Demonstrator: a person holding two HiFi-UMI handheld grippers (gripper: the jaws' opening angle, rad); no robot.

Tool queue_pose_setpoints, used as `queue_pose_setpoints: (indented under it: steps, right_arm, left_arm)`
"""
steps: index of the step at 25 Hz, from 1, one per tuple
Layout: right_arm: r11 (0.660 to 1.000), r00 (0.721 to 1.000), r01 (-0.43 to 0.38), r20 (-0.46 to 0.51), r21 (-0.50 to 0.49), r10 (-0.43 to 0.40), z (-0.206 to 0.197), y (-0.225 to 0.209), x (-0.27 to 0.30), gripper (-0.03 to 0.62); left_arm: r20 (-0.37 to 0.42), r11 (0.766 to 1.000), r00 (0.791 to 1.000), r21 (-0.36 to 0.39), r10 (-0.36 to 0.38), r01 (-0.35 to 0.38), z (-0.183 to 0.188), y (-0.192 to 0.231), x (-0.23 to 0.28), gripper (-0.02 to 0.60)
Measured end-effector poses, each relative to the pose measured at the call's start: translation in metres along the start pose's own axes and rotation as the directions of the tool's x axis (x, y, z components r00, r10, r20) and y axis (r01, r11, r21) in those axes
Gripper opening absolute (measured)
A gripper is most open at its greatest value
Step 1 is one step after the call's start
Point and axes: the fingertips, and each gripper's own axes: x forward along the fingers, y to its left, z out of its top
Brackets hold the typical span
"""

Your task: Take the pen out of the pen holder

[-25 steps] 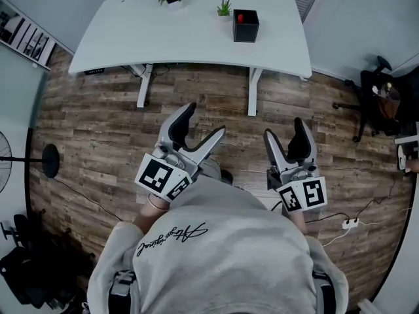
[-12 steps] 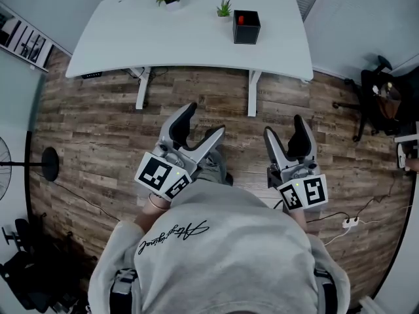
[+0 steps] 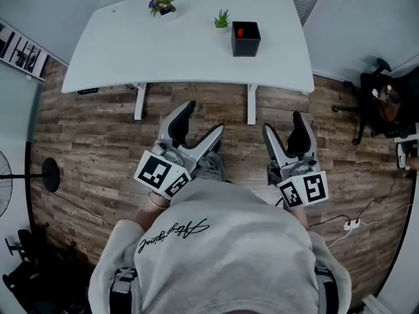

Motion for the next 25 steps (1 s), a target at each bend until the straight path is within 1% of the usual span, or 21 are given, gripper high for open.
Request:
queue_pose_setpoints:
  steps: [13, 20, 25]
  right_arm:
    - [1.0, 1.0, 0.013, -0.028, 0.006, -0.013, -0.008, -0.037, 0.067, 0.339]
    - [1.0, 1.0, 0.025, -0.005, -0.003, -0.025, 0.002, -0.052, 0.103, 0.339]
    - [0.999, 0.999, 0.032, -0.012, -0.001, -0.032, 0.002, -0.057, 0.121, 0.339]
  left_arm:
    - [-0.02, 0.999, 0.999, -0.007, -0.032, 0.032, 0.0, 0.052, 0.06, 0.325]
    - [-0.021, 0.999, 0.999, 0.005, -0.045, 0.045, 0.01, 0.078, 0.088, 0.325]
    - [-0.019, 0.999, 0.998, 0.0, -0.054, 0.054, 0.015, 0.095, 0.1, 0.325]
